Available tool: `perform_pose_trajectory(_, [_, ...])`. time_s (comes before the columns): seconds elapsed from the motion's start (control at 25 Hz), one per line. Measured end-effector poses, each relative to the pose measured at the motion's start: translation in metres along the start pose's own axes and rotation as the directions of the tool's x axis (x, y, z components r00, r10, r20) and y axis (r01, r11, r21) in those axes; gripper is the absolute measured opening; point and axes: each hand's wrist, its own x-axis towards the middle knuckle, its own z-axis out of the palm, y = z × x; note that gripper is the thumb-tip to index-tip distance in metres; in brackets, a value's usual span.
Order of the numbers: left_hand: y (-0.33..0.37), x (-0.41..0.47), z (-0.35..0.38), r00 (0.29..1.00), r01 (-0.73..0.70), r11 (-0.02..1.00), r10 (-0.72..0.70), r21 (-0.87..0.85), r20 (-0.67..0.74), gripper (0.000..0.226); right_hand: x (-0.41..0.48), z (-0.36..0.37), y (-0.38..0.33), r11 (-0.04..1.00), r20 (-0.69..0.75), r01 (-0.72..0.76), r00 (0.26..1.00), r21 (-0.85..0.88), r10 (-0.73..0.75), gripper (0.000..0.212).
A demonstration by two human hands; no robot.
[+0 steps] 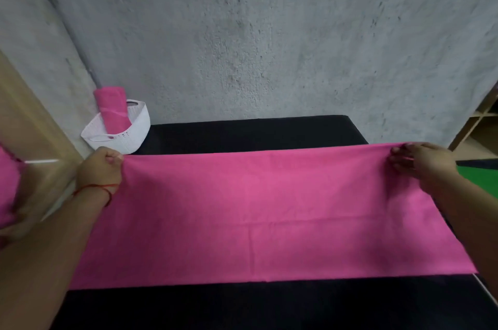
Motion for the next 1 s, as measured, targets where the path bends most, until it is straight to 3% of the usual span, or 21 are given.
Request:
perform_pose_trajectory(0.12, [-0.016,0.009,0.051,0.997,0.077,0.995,-0.078,0.057,0.023,0.014,0.024,0.033,0.04,0.997,-0.005,-0.069,0.998,-0.024,0.069,0.042])
perform_pose_trajectory(0.16, [-0.018,0.009,0.062,0.994,0.101,0.99,-0.105,0.103,0.032,0.013,0.023,0.04,0.051,0.993,-0.054,-0.045,0.998,-0.105,0.039,0.035])
perform_pose_trajectory(0.2, [-0.021,0.007,0.071,0.991,0.123,0.981,-0.129,0.151,0.029,0.016,0.022,0.045,0.061,0.976,-0.122,0.013,0.992,-0.216,-0.04,0.029])
perform_pose_trajectory(0.28, [-0.03,0.009,0.087,0.992,0.127,0.969,-0.128,0.21,-0.01,0.027,0.018,0.052,0.076,0.902,-0.186,0.14,0.955,-0.409,-0.232,0.045])
perform_pose_trajectory(0.36, [-0.035,0.009,0.093,0.995,0.102,0.962,-0.098,0.255,-0.029,0.032,0.013,0.055,0.083,0.817,-0.127,0.242,0.926,-0.524,-0.356,0.054])
perform_pose_trajectory(0.52, [-0.038,0.01,0.095,0.999,0.053,0.938,-0.053,0.344,-0.01,0.029,0.02,0.058,0.091,0.638,0.072,0.347,0.907,-0.688,-0.415,0.044])
perform_pose_trajectory(0.64, [-0.038,0.01,0.095,0.999,0.05,0.934,-0.053,0.355,-0.001,0.025,0.032,0.058,0.101,0.363,0.223,0.395,0.874,-0.844,-0.432,0.048])
perform_pose_trajectory(0.68, [-0.039,0.01,0.095,0.999,0.046,0.933,-0.049,0.356,-0.001,0.025,0.037,0.058,0.104,0.325,0.217,0.368,0.883,-0.871,-0.417,0.049])
perform_pose_trajectory(0.88, [-0.043,0.003,0.093,0.999,0.031,0.921,-0.032,0.387,-0.003,0.026,0.048,0.048,0.121,0.215,0.245,0.357,0.875,-0.909,-0.418,0.048])
perform_pose_trajectory(1.0, [-0.048,-0.013,0.084,0.999,0.031,0.918,-0.034,0.396,0.0,0.028,0.025,0.039,0.121,0.225,0.25,0.367,0.872,-0.903,-0.421,0.042])
